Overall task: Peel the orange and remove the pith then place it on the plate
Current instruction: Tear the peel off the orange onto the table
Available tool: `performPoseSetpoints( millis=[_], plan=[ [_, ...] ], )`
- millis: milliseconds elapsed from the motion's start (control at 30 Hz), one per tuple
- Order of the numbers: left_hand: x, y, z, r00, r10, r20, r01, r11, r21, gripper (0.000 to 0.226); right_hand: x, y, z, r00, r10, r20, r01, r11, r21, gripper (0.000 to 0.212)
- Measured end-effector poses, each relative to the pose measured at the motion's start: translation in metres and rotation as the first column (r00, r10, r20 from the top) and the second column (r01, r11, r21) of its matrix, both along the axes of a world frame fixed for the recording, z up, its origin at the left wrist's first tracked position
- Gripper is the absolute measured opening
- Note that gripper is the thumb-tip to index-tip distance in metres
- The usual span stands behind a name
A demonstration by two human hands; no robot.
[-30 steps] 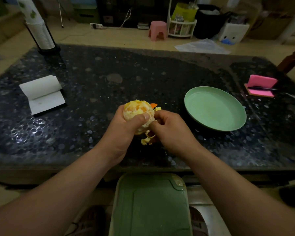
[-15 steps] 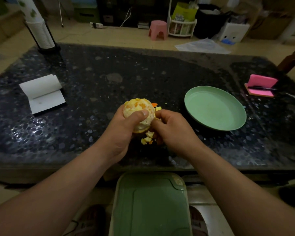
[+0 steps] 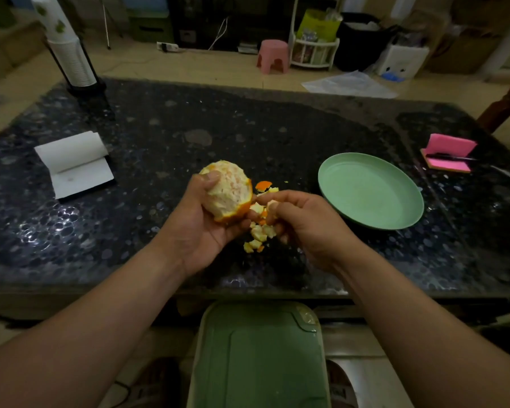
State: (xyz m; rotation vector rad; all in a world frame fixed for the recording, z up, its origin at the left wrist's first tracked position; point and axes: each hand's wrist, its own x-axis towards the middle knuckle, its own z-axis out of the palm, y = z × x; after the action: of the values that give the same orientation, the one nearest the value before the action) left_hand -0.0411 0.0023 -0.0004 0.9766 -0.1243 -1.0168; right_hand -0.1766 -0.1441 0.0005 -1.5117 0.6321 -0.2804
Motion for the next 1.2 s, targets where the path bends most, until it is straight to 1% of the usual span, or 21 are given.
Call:
performPoseSetpoints(
  millis=[33,67,133,167,233,300,367,400,467,533,633,700,800,900,1033,1200],
  plan=[
    [0.002,0.0,0.0,1.0,0.005,-0.005,-0.005,1.0,0.007,0.073,0.0,-0.003,-0.003,0.999,0.01,-0.04,-0.013,0.998,-0.059,0.021],
    [0.002,0.0,0.0,1.0,0.004,-0.004,-0.004,1.0,0.013,0.071,0.0,-0.004,-0.006,0.995,0.008,-0.097,-0.024,0.986,-0.167,0.019],
    [0.0,-0.001,-0.001,1.0,0.004,0.008,-0.005,0.999,0.038,0.064,0.002,-0.005,-0.013,0.98,-0.032,-0.194,-0.052,0.909,-0.413,0.02],
    [-0.002,-0.001,-0.002,1.0,0.006,0.005,-0.006,0.999,0.046,0.062,0.003,-0.003,-0.014,0.975,-0.052,-0.218,-0.064,0.868,-0.493,0.023],
    [-0.005,-0.001,-0.001,1.0,0.022,-0.015,-0.022,0.999,0.048,0.059,0.004,0.003,-0.008,0.975,-0.074,-0.209,-0.061,0.818,-0.572,0.028],
    [-0.005,0.0,0.0,0.999,0.039,-0.011,-0.039,0.998,0.044,0.052,0.002,0.007,-0.002,0.989,-0.058,-0.136,-0.029,0.824,-0.565,0.026],
    [-0.006,0.0,0.002,1.0,0.02,0.017,-0.021,0.999,0.049,0.047,0.0,0.012,0.003,0.997,-0.016,-0.07,-0.02,0.871,-0.491,0.023],
    [-0.007,0.0,0.003,0.999,-0.007,0.043,0.005,0.999,0.054,0.046,0.0,0.015,0.004,0.999,-0.012,-0.05,-0.013,0.879,-0.477,0.022],
    [-0.009,-0.002,0.004,0.993,-0.054,0.11,0.046,0.996,0.075,0.049,0.0,0.018,0.004,0.999,-0.046,-0.021,0.03,0.872,-0.489,0.017],
    [-0.011,-0.003,0.002,0.986,-0.068,0.154,0.055,0.994,0.09,0.058,-0.001,0.018,0.005,0.997,-0.076,0.003,0.067,0.867,-0.493,0.014],
    [-0.006,-0.004,-0.002,0.979,-0.093,0.183,0.077,0.993,0.093,0.068,-0.005,0.018,0.007,0.994,-0.103,0.038,0.108,0.845,-0.524,0.019],
    [-0.004,-0.004,-0.004,0.977,-0.116,0.181,0.104,0.992,0.078,0.068,-0.006,0.018,0.008,0.992,-0.114,0.06,0.128,0.825,-0.55,0.022],
    [-0.008,-0.007,-0.006,0.975,-0.116,0.188,0.111,0.993,0.037,0.07,-0.004,0.021,0.009,0.992,-0.118,0.054,0.127,0.793,-0.596,0.031],
    [-0.01,-0.008,-0.006,0.972,-0.057,0.23,0.051,0.998,0.033,0.068,-0.002,0.024,0.01,0.992,-0.111,0.055,0.122,0.804,-0.582,0.036],
    [-0.013,-0.007,-0.006,0.955,-0.043,0.292,0.029,0.998,0.052,0.058,-0.003,0.028,0.012,0.996,-0.082,0.043,0.092,0.804,-0.588,0.045],
    [-0.014,-0.006,-0.007,0.951,-0.03,0.309,0.013,0.998,0.057,0.053,-0.002,0.027,0.01,0.995,-0.101,0.018,0.092,0.803,-0.589,0.036]
  ],
)
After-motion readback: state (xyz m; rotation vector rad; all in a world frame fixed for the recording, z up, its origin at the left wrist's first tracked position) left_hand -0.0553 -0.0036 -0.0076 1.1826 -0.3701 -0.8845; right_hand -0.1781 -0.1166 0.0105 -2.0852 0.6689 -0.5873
